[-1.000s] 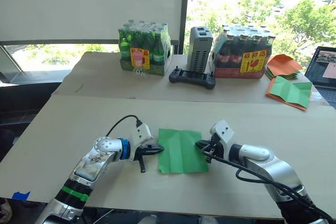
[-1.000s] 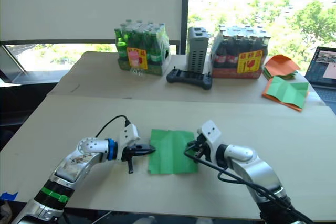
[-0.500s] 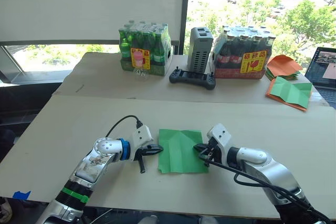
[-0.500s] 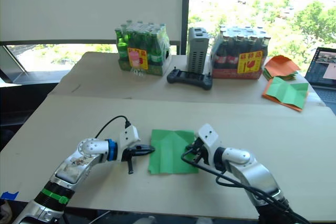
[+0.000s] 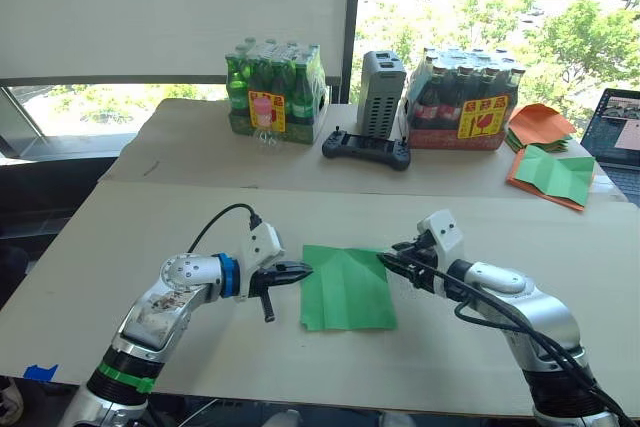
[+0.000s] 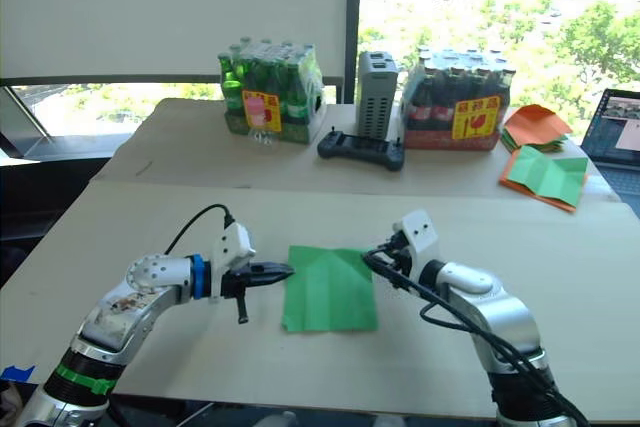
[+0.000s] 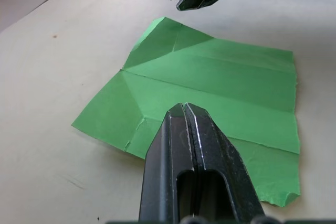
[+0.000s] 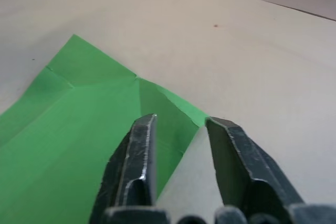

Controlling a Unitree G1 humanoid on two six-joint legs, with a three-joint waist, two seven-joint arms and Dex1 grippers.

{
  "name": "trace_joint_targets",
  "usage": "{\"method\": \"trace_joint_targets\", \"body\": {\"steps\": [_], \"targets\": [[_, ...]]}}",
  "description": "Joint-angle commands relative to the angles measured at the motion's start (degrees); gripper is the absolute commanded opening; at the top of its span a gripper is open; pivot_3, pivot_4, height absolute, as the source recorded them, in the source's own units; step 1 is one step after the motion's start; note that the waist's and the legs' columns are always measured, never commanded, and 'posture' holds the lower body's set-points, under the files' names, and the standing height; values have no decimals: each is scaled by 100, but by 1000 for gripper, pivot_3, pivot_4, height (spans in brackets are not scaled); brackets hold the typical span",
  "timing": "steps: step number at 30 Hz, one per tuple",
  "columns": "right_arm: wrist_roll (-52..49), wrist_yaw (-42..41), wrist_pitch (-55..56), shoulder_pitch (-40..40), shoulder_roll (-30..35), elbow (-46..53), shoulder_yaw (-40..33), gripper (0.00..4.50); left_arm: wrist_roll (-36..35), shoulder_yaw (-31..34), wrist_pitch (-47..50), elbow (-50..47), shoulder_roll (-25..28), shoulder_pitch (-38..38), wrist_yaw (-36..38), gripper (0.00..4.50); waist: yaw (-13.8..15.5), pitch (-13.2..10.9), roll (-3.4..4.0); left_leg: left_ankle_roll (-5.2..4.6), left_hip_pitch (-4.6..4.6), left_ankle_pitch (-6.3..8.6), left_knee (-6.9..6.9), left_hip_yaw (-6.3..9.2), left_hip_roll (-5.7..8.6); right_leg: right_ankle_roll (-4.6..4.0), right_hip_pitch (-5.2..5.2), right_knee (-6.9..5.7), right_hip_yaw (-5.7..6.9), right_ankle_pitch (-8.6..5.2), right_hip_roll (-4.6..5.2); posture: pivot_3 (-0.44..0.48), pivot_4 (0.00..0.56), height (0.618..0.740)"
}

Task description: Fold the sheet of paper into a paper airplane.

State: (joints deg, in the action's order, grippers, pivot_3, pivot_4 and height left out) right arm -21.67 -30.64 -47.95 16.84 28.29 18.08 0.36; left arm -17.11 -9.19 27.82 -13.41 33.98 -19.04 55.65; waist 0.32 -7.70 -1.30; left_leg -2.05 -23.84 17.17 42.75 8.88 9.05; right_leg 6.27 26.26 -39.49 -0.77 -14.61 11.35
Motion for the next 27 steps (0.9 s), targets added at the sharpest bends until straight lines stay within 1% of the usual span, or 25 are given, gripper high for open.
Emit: {"method": "trace_joint_targets", "body": {"steps": [1, 6, 9, 14, 15, 16, 19, 20, 22, 25, 27], "targets": [[-162, 63, -191, 119, -146, -99, -94, 2816, -101, 69, 53, -237, 27, 67, -52, 0, -16, 0, 0, 0, 0, 0, 0, 0, 0, 0, 0, -1, 0, 0, 0, 0, 150, 675], [-321, 152, -489, 187, -408, -380, -188, 2816, -276, 288, 235, -451, 77, 189, -176, 0, -27, 0, 0, 0, 0, 0, 1, 0, 0, 0, 2, -6, -1, 0, 0, 0, 150, 675], [-520, 137, -643, 220, -564, -424, -279, 2816, -269, 294, 255, -496, 112, 254, -194, 0, -43, 0, 1, 0, 0, 0, 1, -1, -1, 0, 1, -5, -2, 0, 0, 0, 150, 675], [-590, 191, -597, 360, -796, -627, -300, 2816, -263, 269, 249, -516, 103, 287, -257, 0, -64, 0, 1, 0, 0, 0, 1, 0, -1, 0, 2, -8, -2, 0, -1, 0, 150, 675], [-578, 191, -572, 393, -831, -677, -297, 2289, -267, 267, 246, -517, 103, 291, -269, 0, -68, 0, 1, 0, 0, 0, 2, 0, -1, 0, 2, -9, -2, 0, -1, 0, 150, 675], [-535, 185, -543, 410, -826, -696, -269, 2054, -263, 261, 237, -517, 108, 299, -276, 0, -68, 0, 1, 1, 0, 0, 2, 0, 0, 0, 2, -11, -2, 0, 0, 0, 150, 675], [-502, 185, -503, 414, -825, -689, -275, 995, -266, 253, 233, -527, 114, 314, -291, 0, -71, 0, 1, 1, 1, 0, 2, 0, 0, 0, 3, -13, -2, 0, 0, 0, 150, 675], [-510, 188, -493, 410, -836, -685, -287, 578, -266, 250, 230, -527, 115, 318, -293, 0, -74, 0, 1, 1, 0, 0, 2, 0, 1, 0, 3, -13, -2, 0, 0, 0, 150, 675], [-507, 187, -482, 398, -837, -670, -276, 24, -263, 243, 223, -526, 118, 324, -297, 0, -82, 0, 1, 1, 0, 0, 1, 0, 0, 0, 3, -13, -2, 0, 0, 0, 150, 675], [-522, 179, -445, 348, -860, -554, -245, 24, -263, 232, 212, -525, 119, 335, -291, 0, -94, 0, 1, 1, 0, 0, 1, 0, 0, 0, 3, -14, -2, 0, 0, 0, 150, 675], [-420, 74, -254, 238, -738, -307, -89, 24, -269, 232, 218, -525, 121, 337, -287, 0, -99, 0, 1, 1, 1, 0, 1, 0, 0, 0, 4, -14, -2, 0, 0, 0, 150, 675]]}}
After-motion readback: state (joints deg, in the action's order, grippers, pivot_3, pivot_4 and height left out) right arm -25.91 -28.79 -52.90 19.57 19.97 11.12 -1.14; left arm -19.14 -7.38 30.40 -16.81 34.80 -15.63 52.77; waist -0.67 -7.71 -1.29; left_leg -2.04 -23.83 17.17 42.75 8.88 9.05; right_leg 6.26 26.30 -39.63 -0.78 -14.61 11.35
